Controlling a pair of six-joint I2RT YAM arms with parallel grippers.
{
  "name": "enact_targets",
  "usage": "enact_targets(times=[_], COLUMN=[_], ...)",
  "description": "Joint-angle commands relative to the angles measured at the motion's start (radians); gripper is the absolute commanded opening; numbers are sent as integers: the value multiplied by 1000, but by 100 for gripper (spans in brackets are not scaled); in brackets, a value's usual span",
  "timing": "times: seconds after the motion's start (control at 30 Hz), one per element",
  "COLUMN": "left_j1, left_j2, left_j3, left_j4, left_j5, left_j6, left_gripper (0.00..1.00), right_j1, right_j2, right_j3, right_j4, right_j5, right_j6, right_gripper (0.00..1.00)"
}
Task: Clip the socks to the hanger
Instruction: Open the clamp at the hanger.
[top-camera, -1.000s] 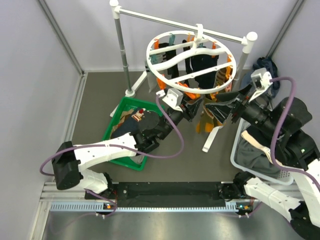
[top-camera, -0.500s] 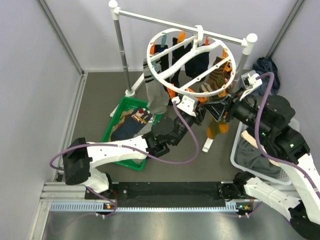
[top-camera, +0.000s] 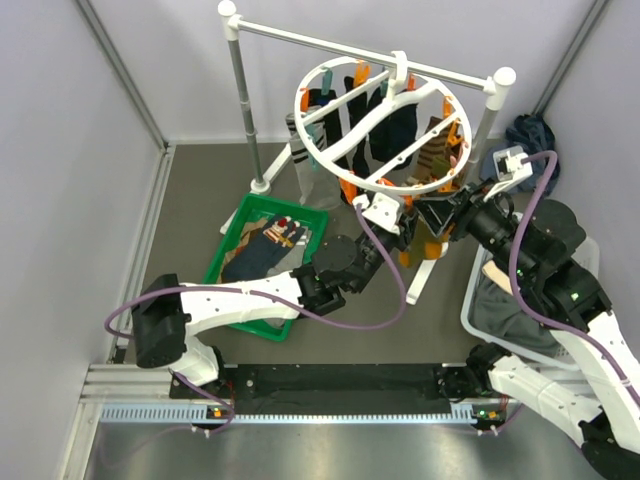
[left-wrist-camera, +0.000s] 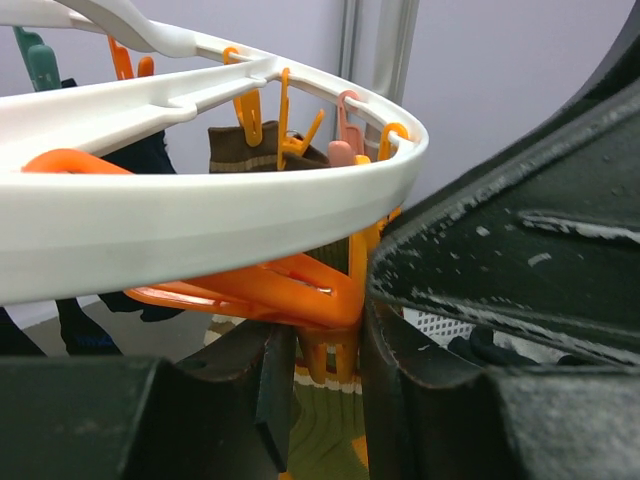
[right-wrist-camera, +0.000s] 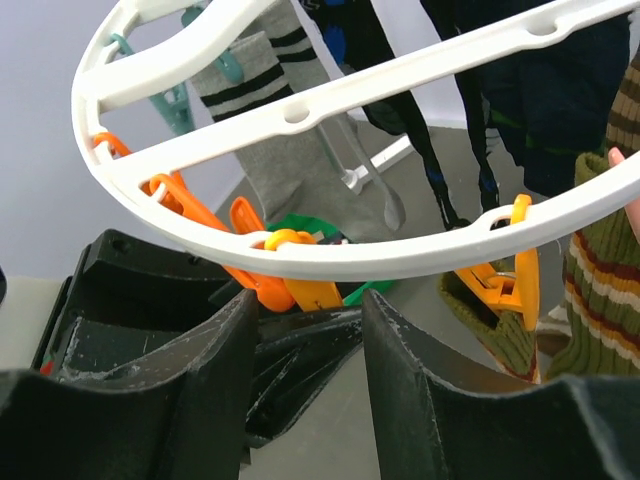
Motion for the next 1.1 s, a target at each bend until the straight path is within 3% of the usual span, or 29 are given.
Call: enact_targets(times=[0.0,0.33,0.5,0.67,0.83,0.93,1.07], left_j1=[-32,-52,-53,-52,-42,-6,77], left_j2=[20,22,5,-46,-86,-105,-136], left_j3=[29,30,4,-66,-140,-171,-188], left_j4=[-9,5,24,74,134,168,174], left_j5=[49,72,69,67,84,141,305], left_j6=[24,41,42,56,62,36,-126], left_gripper=[25,39,52,58,72,77,78], right_j1=[-3,-3,-3,-1,-3,-1,-1], right_j2=[-8,6,3,0,-2,-5,-6], right_j3=[-18,-38,-38,-30,-16,7,36], right_j4=[135,173,169,158,155,141,100], right_j5=[30,63,74,112,114,102,86], right_j6=[43,66,60,35,20,9,-14], right_gripper=[45,40,27,11,5,4,4])
